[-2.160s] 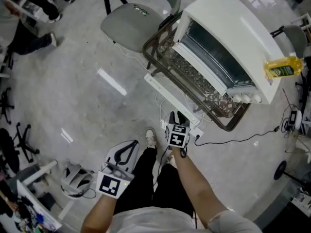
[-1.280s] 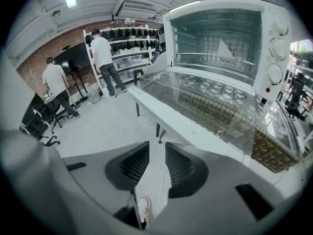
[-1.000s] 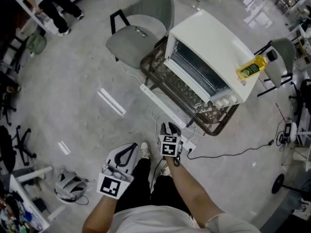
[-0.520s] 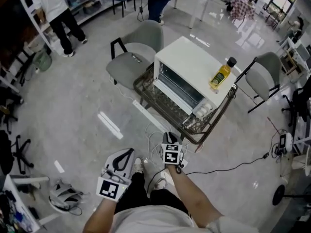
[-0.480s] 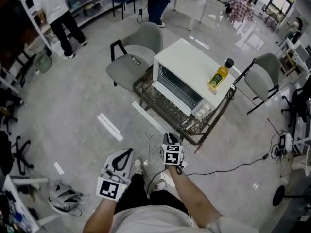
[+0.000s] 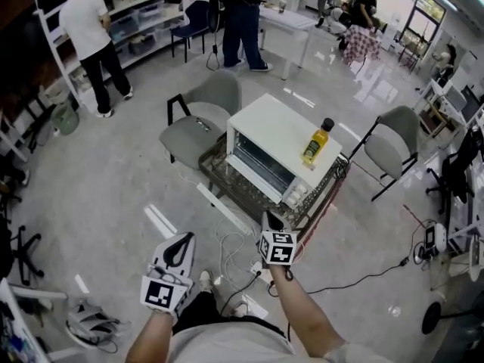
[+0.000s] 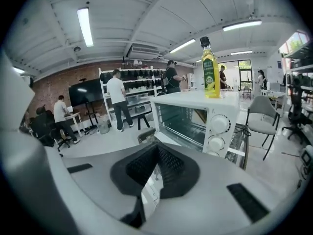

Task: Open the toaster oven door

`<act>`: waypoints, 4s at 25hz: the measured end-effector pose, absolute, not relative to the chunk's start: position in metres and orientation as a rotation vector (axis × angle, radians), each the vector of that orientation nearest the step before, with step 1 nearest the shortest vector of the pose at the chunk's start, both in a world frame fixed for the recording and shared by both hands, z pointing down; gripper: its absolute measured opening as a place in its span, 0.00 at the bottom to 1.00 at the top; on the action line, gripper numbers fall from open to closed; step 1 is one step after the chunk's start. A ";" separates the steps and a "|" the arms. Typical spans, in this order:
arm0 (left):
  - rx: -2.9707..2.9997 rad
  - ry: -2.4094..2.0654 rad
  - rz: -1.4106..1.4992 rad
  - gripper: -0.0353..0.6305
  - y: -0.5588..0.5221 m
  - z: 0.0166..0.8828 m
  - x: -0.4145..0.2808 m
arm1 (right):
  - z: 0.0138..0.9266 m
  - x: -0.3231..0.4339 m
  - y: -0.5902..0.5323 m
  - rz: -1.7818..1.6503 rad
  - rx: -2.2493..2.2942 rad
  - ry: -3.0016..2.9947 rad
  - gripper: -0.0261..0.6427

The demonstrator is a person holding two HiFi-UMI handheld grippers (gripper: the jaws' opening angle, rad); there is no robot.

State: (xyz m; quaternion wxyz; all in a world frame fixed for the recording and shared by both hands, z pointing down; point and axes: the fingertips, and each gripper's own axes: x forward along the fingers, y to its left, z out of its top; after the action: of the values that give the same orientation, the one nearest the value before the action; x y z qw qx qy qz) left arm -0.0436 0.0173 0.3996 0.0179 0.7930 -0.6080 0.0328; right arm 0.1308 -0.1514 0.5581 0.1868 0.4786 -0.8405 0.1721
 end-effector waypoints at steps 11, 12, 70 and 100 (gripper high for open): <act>2.492 -1.927 0.067 0.08 -0.011 0.351 -0.080 | 0.437 0.109 -0.177 0.378 1.393 -2.569 0.07; 2.496 -1.933 0.065 0.08 -0.014 0.348 -0.085 | 0.429 0.110 -0.180 0.371 1.404 -2.581 0.07; 2.561 -2.030 -0.133 0.08 -0.024 0.301 -0.200 | 0.262 0.167 -0.090 -0.077 1.807 -2.602 0.07; 2.569 -1.978 -0.140 0.08 -0.036 0.319 -0.195 | 0.273 0.157 -0.094 -0.098 1.779 -2.571 0.07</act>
State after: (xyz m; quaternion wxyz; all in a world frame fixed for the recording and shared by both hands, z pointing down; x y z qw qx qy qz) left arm -0.1950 -0.0357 0.3186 -0.0520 0.7905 -0.6088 -0.0431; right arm 0.1574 -0.0940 0.2731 0.0068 0.5688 -0.8219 -0.0314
